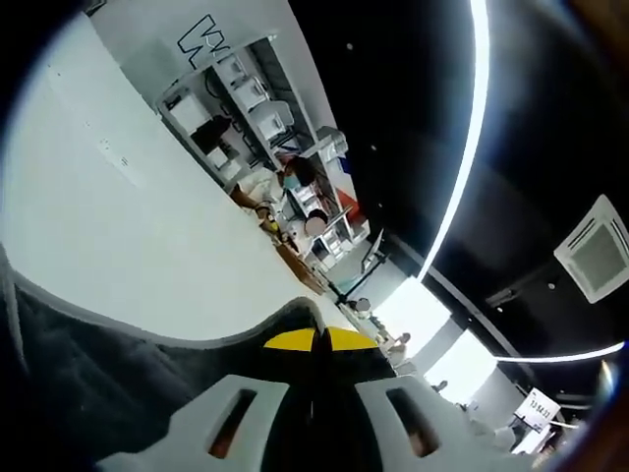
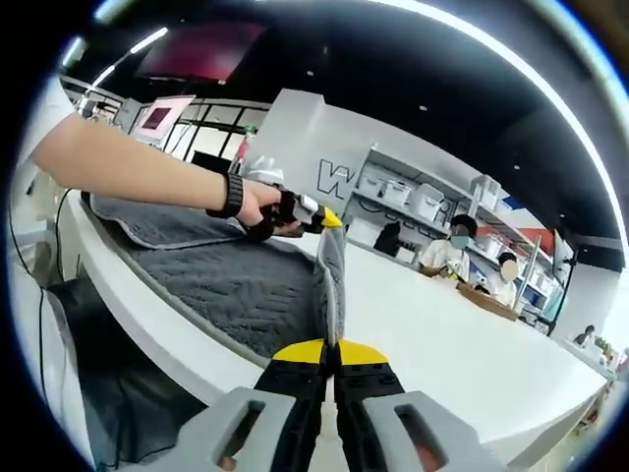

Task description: Open the folded towel by lifting each exposed corner and separating the folded layers until the towel lies flat within the target outline without major curled edges

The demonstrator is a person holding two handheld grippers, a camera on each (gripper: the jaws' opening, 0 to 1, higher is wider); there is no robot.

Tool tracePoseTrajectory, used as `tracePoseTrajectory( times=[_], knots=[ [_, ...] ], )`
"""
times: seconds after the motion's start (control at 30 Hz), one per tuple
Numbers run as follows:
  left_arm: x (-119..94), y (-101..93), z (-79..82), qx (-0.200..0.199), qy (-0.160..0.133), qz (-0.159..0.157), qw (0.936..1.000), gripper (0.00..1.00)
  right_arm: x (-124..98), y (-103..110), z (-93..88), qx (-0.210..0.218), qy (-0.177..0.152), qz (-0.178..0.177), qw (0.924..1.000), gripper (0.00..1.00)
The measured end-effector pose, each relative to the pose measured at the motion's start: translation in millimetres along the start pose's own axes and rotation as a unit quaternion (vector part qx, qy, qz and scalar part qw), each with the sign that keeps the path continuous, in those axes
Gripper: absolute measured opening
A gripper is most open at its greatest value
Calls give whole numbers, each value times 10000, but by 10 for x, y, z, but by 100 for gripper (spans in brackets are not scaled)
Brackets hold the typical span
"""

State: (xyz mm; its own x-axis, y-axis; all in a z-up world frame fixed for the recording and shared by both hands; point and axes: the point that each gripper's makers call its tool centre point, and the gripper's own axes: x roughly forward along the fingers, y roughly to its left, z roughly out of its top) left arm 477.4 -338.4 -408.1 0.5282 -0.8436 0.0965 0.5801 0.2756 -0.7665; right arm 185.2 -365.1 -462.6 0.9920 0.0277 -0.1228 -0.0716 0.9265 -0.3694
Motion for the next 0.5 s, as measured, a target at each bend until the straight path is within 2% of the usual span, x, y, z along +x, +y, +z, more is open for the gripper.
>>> tracePoseTrajectory(
  times=[0.5],
  knots=[
    [-9, -10, -73, -29, 96, -34, 9999, 1, 33, 9, 16, -22, 41, 96, 9999, 0]
  ],
)
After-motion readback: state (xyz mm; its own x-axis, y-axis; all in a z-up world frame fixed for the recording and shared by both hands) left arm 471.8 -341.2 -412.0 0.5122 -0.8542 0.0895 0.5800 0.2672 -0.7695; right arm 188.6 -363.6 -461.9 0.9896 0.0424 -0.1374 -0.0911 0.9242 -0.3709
